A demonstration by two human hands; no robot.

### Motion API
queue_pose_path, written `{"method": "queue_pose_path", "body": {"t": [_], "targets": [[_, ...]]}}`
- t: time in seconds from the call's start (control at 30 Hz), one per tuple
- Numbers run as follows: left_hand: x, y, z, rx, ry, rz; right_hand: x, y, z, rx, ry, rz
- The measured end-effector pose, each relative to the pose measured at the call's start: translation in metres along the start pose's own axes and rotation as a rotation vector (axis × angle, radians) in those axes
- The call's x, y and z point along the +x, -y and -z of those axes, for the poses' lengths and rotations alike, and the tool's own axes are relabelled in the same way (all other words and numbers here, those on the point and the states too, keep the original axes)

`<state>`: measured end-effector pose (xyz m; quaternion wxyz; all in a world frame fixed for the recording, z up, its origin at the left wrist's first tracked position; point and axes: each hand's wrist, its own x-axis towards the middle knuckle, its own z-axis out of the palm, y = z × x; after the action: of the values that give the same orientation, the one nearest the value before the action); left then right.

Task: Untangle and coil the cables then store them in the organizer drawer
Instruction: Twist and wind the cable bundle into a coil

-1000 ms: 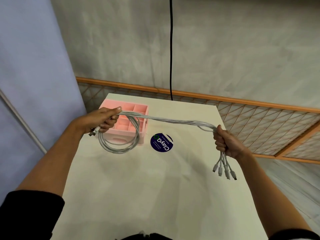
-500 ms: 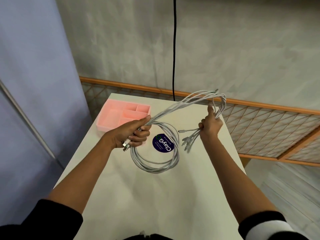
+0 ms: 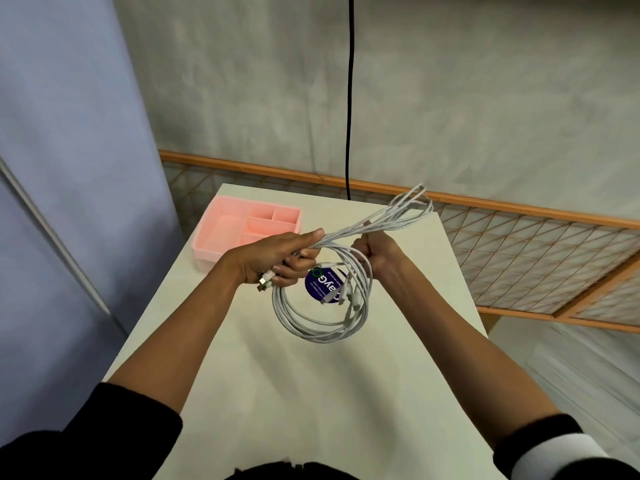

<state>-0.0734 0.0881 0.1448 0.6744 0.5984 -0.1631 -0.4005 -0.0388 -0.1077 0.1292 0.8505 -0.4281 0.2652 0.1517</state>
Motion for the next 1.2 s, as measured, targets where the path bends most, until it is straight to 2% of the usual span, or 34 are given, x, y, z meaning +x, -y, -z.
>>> {"method": "queue_pose_path", "body": {"t": [0.13,0.3,0.43,0.53,0.67,0.73,0.83,1.03,1.2], "targets": [[0.000,-0.003,-0.002,0.052,0.023,0.025,0.000,-0.002,-0.008,-0.210,0.105,-0.133],[0.003,-0.004,-0.014,0.158,0.054,0.043,-0.003,0.005,-0.019,-0.352,0.067,0.022],[0.004,-0.005,-0.015,0.164,0.045,0.022,-0.003,0.006,-0.008,-0.139,0.024,0.126],[0.005,-0.006,-0.014,0.156,-0.009,-0.002,-0.010,0.009,-0.003,-0.068,0.044,0.114],[0.004,-0.010,-0.010,0.200,-0.075,-0.029,-0.007,0.004,-0.012,-0.152,0.054,-0.080],[0.004,-0.010,-0.010,0.194,-0.104,-0.027,-0.011,0.001,-0.012,-0.169,0.136,-0.174],[0.006,-0.008,-0.012,0.221,-0.128,-0.061,-0.022,-0.003,-0.010,-0.259,0.310,-0.212],[0.000,-0.014,-0.005,0.256,-0.219,-0.126,-0.034,-0.007,0.005,-0.315,0.418,-0.482],[0.003,-0.013,-0.005,0.289,-0.279,-0.159,-0.040,-0.008,0.008,-0.460,0.536,-0.495]]}}
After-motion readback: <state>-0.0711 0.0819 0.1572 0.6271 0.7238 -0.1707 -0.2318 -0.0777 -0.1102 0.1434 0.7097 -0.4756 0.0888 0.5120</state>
